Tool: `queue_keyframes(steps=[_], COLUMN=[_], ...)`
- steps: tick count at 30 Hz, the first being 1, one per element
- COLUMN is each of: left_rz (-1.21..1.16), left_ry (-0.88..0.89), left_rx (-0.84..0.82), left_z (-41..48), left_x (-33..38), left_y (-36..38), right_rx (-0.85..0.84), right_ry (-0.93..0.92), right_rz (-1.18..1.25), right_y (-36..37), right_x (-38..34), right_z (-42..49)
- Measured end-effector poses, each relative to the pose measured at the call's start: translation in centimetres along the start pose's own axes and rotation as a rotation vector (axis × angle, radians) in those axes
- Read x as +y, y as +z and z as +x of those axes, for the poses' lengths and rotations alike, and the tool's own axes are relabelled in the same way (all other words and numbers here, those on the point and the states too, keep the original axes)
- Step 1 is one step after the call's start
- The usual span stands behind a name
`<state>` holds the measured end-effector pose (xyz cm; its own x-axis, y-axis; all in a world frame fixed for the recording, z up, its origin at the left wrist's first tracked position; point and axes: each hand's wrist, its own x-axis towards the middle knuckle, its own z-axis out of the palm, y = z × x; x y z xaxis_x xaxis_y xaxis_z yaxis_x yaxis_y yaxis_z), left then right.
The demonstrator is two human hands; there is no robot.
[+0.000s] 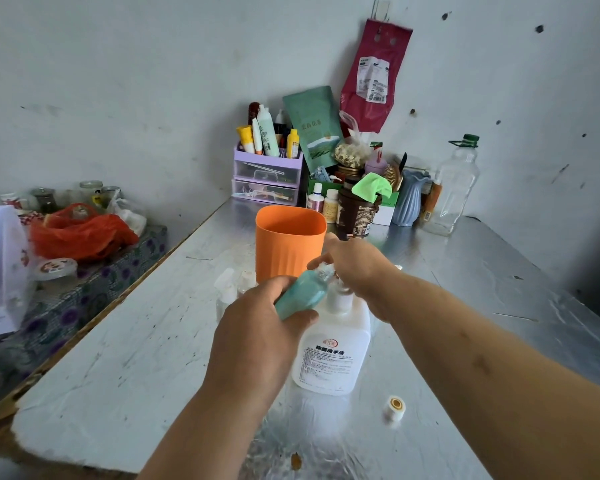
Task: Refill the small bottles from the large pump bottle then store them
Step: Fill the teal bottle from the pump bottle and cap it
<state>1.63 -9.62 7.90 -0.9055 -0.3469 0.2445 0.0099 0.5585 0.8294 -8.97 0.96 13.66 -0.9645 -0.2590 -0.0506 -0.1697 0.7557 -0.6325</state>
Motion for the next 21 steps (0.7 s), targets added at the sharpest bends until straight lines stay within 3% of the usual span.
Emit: queue_keyframes(steps=[4,21], left_rz=[0.004,0.026], left_ry=[-0.011,0.009], left_rx=[-0.009,-0.011], left_z=[0.2,-0.2], left_x=[-0.3,0.6], left_y=[0.2,-0.3], right_rx=[-0.006,0.001], right_ry=[0.001,0.072], right_rz=[-0.048,0.162], right_y=[0.6,-0.3], right_x=[0.5,-0.5], right_z=[0.4,-0.5])
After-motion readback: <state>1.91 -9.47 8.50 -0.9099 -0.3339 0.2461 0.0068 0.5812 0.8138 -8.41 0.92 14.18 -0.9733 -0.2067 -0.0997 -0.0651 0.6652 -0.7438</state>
